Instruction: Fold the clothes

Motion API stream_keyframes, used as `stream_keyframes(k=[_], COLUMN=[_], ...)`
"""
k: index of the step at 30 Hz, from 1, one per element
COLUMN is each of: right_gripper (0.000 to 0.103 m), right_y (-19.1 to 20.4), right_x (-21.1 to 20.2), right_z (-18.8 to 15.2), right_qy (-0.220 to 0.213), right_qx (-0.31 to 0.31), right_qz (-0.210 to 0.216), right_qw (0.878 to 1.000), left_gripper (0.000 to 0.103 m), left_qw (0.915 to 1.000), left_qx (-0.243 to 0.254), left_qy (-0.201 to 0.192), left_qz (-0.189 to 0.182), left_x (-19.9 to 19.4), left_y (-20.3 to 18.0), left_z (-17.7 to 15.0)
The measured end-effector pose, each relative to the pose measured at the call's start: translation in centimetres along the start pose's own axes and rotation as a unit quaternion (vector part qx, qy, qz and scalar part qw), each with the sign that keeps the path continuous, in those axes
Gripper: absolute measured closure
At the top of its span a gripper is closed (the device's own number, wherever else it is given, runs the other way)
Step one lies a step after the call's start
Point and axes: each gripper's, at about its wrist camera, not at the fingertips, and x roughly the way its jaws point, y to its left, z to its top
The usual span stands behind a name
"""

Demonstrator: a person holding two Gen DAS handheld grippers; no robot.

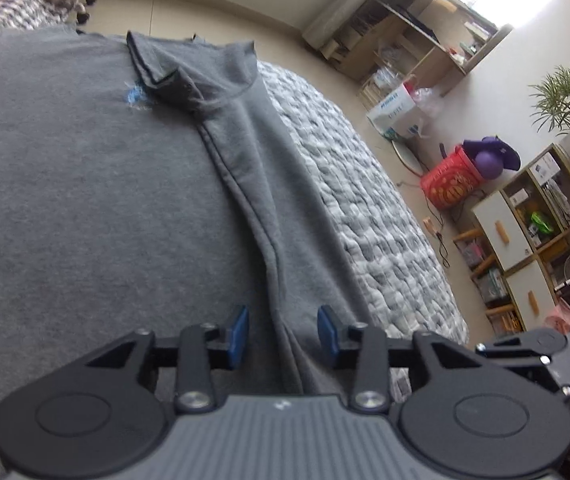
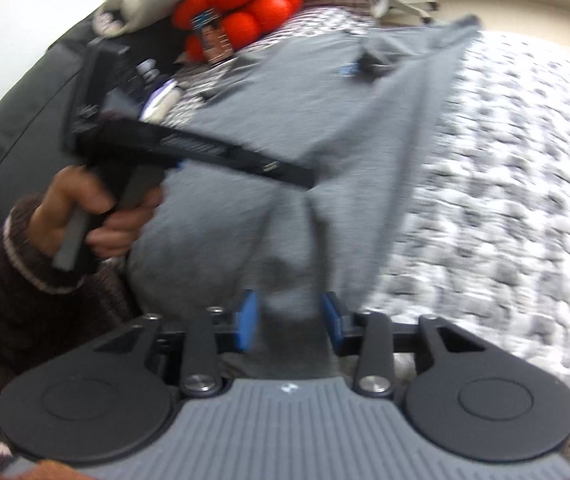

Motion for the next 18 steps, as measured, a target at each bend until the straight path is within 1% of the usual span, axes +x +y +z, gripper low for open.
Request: stream_keyframes(k=[2,4,7,11,12,14,17,18], right_gripper=[0.061,0.061,0.061,0.061,0.061,0.061,0.061,0.061], right_y=[-1.0,-1.7,-2.3,-2.3,-2.2,-2.5,-3.1,-3.4], right_x=[0.3,0.4,0.3,0.1,0.1,0.3,0.7,0.7], right_z=[-0.1,-0.2,-0.6,-1.6,-1.9,-2.5,-3.3,-3.6], right_qy=[0.005,0.014,0.025,0.043,0.046,0.050,0.053,0.054], right_qx=[0.020,0.040,0.060,0.066,0.066,0.075,0.098,0.106], right_qz=[-0.006,-0.008,-0.002,0.003,0.004,0.012,0.024,0.027], right_qw=[1.000,0.999,0.998,0.997,0.997,0.996,0.993,0.993], left_gripper=[0.065,0.065,0.065,0.065,0.067,0.067,0.067,0.069], left_qw=[0.9998,0.9990,0.9974,0.9959,0.9954,0.9943,0.9915,0.9903], left_qx=[-0.001,-0.001,0.003,0.031,0.038,0.049,0.051,0.050], left_qy=[0.021,0.040,0.061,0.071,0.072,0.078,0.103,0.116], left_qz=[-0.006,-0.023,-0.038,-0.047,-0.049,-0.054,-0.059,-0.058], left_x=[0.2,0.2,0.0,-0.4,-0.5,-0.7,-0.3,0.1], left_y=[0.1,0.1,-0.5,-1.6,-1.9,-2.3,-2.7,-2.8], left_z=[-0.3,-0.8,-2.4,-5.0,-5.4,-6.3,-7.8,-8.4])
